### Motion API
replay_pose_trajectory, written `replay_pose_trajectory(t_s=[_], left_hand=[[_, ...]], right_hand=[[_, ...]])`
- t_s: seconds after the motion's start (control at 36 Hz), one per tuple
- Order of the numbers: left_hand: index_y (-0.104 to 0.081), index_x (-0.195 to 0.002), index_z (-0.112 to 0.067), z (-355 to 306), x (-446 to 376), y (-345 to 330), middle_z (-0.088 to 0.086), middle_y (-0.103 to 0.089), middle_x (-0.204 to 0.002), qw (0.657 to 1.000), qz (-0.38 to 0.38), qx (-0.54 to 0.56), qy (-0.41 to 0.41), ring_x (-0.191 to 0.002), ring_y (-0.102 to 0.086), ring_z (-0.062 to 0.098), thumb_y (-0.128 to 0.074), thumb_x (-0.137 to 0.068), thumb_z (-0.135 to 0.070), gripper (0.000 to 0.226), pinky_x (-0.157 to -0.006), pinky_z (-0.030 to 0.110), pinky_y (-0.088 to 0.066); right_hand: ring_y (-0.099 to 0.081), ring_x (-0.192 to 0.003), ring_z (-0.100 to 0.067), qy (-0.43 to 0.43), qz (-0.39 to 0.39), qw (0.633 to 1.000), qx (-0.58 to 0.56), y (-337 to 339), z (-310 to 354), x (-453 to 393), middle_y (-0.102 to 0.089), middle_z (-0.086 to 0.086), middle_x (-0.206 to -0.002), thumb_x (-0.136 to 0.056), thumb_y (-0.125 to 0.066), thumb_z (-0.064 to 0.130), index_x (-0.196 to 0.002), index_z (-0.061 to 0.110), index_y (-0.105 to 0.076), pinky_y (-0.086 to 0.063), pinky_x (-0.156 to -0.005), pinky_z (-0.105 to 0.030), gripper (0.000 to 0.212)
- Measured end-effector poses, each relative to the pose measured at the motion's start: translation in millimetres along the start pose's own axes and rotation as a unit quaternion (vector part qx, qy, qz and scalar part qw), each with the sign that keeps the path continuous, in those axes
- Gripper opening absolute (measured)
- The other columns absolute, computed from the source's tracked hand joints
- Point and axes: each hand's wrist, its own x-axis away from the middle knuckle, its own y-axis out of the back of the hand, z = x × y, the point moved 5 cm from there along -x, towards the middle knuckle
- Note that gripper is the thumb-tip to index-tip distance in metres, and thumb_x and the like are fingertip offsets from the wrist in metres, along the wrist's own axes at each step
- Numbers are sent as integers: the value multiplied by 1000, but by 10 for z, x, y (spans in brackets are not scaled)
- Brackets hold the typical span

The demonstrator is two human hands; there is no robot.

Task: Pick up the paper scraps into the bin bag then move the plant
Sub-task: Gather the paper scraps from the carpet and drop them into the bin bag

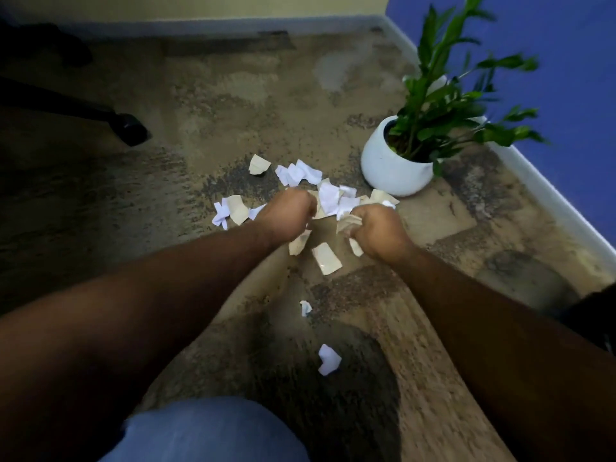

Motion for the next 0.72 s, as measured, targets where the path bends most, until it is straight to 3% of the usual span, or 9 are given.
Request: replay_pose_trajectory(t_s=[0.14, 0.25, 0.31, 0.36, 0.42, 0.53, 0.61, 0.67, 0.72], left_hand=[[-72, -98, -5, -844, -417, 374, 16, -71, -100, 996, -19, -30, -83, -95, -65, 32, -58, -89, -7, 17, -75, 33, -46], [-67, -89, -12, -1627, -660, 515, 12, -64, -90, 993, -25, -13, -114, -81, -56, 30, -59, -87, -5, 11, -72, 29, -41], [-64, -93, -21, -2037, -705, 538, 10, -63, -93, 990, -42, -1, -133, -86, -57, 34, -57, -88, -8, 16, -79, 35, -46], [-67, -103, -15, -2436, -727, 503, 14, -68, -106, 986, -65, 33, -149, -103, -62, 36, -57, -89, -11, 17, -88, 39, -48], [-67, -99, -14, -2782, -705, 402, 14, -70, -108, 983, -77, 76, -145, -108, -64, 33, -61, -88, -17, 13, -90, 40, -50], [-68, -91, -12, -3387, -600, -13, 9, -73, -99, 975, -40, 164, -146, -100, -68, 28, -56, -88, -19, 14, -87, 39, -55], [-70, -77, -12, -3796, -481, -295, 6, -74, -85, 965, 7, 217, -146, -87, -71, 24, -57, -81, -13, 13, -79, 35, -57], [-71, -73, -12, -4063, -399, -440, 6, -74, -80, 959, 21, 236, -153, -83, -71, 25, -58, -79, -8, 15, -78, 35, -58], [-71, -72, -12, -4317, -314, -558, 7, -73, -80, 953, 26, 252, -166, -83, -70, 27, -58, -79, -4, 16, -78, 36, -58]], right_hand=[[-65, -77, -27, -6, -63, 997, 43, 879, -336, -5, -70, -8, -77, -77, -71, 11, -84, 9, -74, -30, -58, -18, 8], [-69, -83, -26, -88, -153, 984, 24, 1507, -783, 205, -74, -13, -84, -76, -72, 12, -89, 11, -76, -39, -69, -20, 14], [-69, -84, -26, -137, -192, 972, 10, 1755, -1032, 380, -73, -11, -81, -73, -73, 11, -87, 12, -76, -40, -69, -21, 14], [-68, -85, -25, -175, -235, 956, -10, 1992, -1275, 580, -72, -11, -82, -74, -74, 16, -90, 11, -75, -41, -70, -23, 17], [-65, -79, -24, -204, -271, 940, -22, 2209, -1497, 794, -70, -12, -79, -75, -73, 20, -92, 11, -76, -42, -69, -25, 20], [-60, -66, -21, -266, -309, 912, -50, 2529, -1933, 1245, -68, -11, -69, -74, -64, 16, -76, 8, -73, -50, -64, -33, 13], [-56, -51, -9, -310, -352, 879, -79, 2677, -2284, 1615, -62, 2, -53, -77, -63, 15, -60, 12, -66, -47, -55, -23, 18], [-58, -54, -9, -347, -378, 853, -92, 2721, -2518, 1864, -61, 3, -56, -82, -63, 20, -69, 11, -70, -45, -57, -22, 18], [-66, -68, -24, -386, -397, 825, -113, 2731, -2764, 2092, -68, -8, -71, -87, -61, 31, -81, 7, -71, -51, -64, -32, 27]])
